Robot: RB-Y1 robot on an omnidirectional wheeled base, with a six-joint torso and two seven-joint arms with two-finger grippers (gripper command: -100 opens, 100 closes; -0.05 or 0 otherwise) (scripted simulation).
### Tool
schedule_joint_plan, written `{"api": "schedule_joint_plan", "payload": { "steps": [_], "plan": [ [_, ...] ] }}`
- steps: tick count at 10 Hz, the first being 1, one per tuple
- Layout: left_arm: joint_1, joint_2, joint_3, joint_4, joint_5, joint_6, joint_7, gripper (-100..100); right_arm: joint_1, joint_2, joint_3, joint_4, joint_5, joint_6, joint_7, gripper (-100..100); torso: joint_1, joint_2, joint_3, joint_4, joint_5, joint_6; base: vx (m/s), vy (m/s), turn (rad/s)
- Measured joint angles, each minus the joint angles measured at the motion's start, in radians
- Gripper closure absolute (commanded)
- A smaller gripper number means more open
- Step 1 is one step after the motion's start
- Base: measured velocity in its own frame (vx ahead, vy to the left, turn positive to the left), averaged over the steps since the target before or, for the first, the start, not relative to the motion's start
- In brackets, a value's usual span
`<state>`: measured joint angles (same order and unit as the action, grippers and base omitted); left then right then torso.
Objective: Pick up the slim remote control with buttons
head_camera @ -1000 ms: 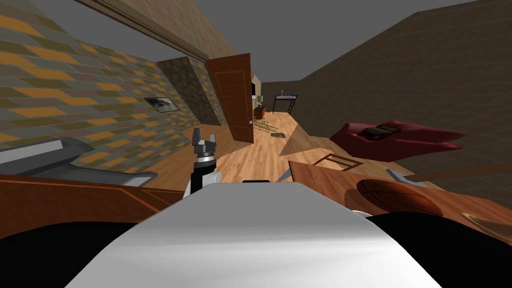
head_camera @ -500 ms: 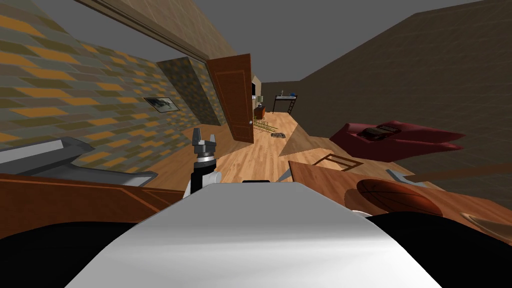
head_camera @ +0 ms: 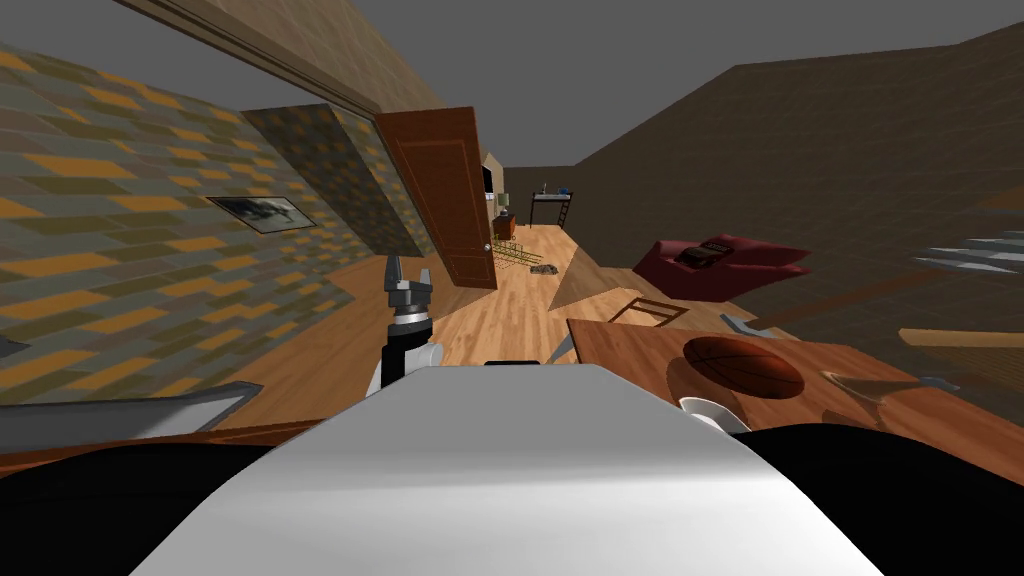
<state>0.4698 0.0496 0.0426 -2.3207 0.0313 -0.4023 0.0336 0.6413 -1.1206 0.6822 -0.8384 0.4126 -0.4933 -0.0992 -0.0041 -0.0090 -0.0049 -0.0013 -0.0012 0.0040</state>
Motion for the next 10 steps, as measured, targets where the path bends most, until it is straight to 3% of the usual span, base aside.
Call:
{"api": "schedule_joint_plan", "payload": {
  "steps": [7, 9, 10],
  "plan": [
    [0.000, 0.000, 0.000, 0.000, 0.000, 0.000, 0.000, 0, -0.084, -0.136, 0.190, -0.131, -0.129, 0.069, 0.072, 100, 0.001, 0.001, 0.000, 0.000, 0.002, 0.001, 0.062, -0.010, -0.216],
    [0.000, 0.000, 0.000, 0.000, 0.000, 0.000, 0.000, 0, -0.106, -0.175, 0.242, -0.168, -0.165, 0.090, 0.094, 100, 0.002, 0.000, 0.000, 0.000, 0.002, 0.000, 0.038, -0.002, -0.052],
    [0.000, 0.000, 0.000, 0.000, 0.000, 0.000, 0.000, 0, -0.106, -0.175, 0.244, -0.168, -0.166, 0.091, 0.095, 0, 0.002, 0.002, 0.001, 0.000, 0.002, 0.000, 0.000, 0.000, 0.000]
  ]
}}
